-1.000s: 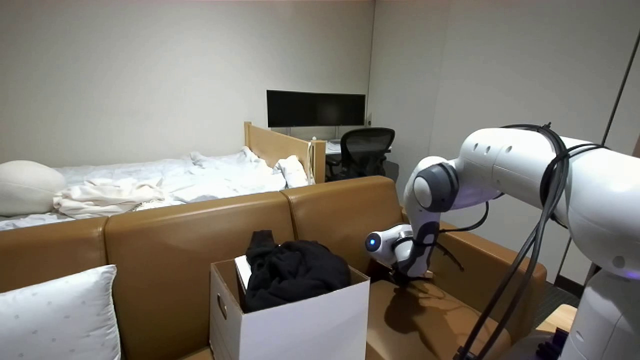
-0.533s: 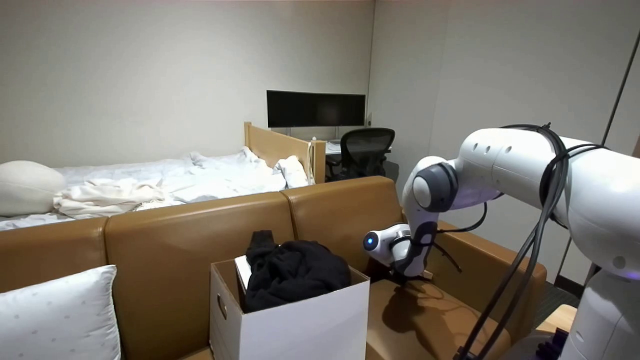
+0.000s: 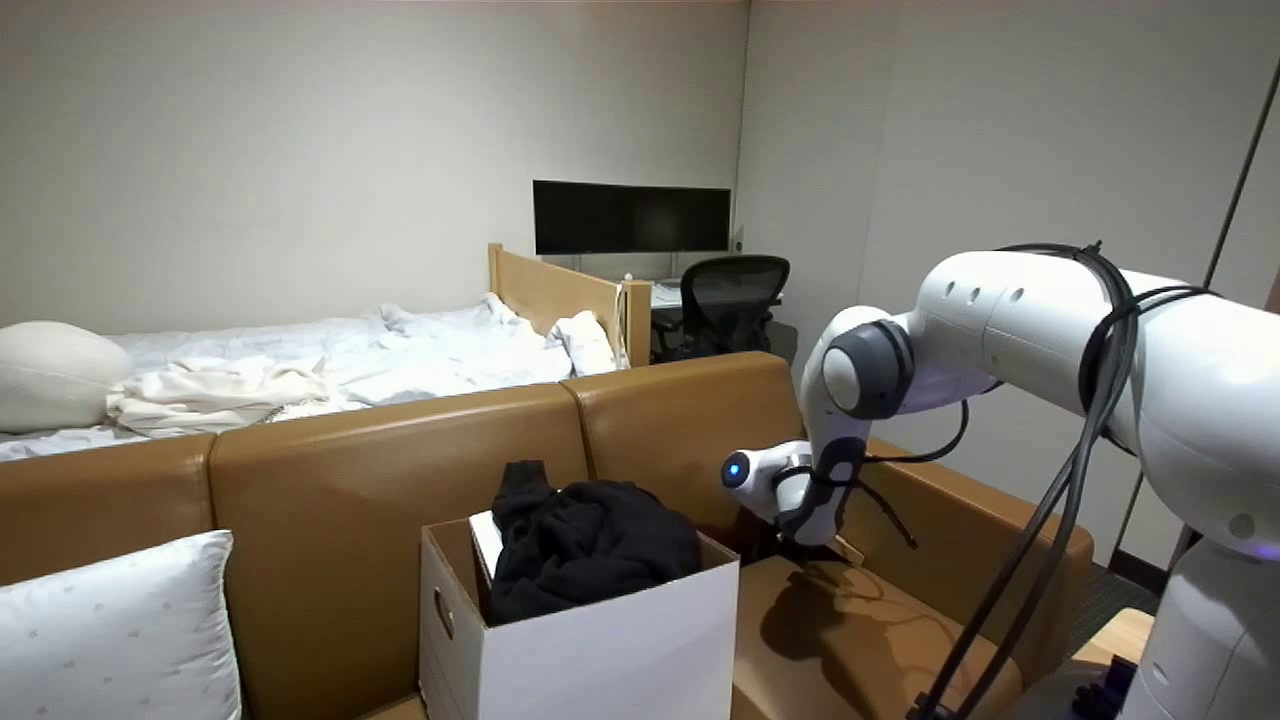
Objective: Put the brown object into the box
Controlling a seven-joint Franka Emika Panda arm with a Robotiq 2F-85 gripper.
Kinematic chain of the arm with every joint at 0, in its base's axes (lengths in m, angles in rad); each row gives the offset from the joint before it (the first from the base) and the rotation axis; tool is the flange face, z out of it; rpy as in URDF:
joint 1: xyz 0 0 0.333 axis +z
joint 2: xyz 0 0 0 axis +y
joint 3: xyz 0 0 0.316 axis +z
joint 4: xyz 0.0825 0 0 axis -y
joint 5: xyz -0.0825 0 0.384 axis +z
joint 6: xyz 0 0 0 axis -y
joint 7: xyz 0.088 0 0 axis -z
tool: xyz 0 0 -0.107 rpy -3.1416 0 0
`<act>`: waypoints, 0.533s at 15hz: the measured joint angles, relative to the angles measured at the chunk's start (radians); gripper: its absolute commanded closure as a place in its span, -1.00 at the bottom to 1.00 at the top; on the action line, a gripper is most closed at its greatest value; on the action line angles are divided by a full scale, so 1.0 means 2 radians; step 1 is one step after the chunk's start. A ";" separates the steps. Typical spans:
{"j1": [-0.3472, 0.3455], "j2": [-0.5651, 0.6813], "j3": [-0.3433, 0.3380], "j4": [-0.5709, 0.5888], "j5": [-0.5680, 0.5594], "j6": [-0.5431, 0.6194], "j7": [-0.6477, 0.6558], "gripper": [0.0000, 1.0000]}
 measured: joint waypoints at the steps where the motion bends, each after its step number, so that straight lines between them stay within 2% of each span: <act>1: 0.001 -0.014 0.005 -0.015 0.007 -0.007 0.001 0.87; 6: 0.000 -0.116 0.067 -0.117 0.091 -0.075 -0.004 0.87; 7: -0.003 -0.139 0.083 -0.141 0.110 -0.088 -0.012 0.47; 8: -0.002 -0.158 0.087 -0.163 0.142 -0.089 -0.026 0.47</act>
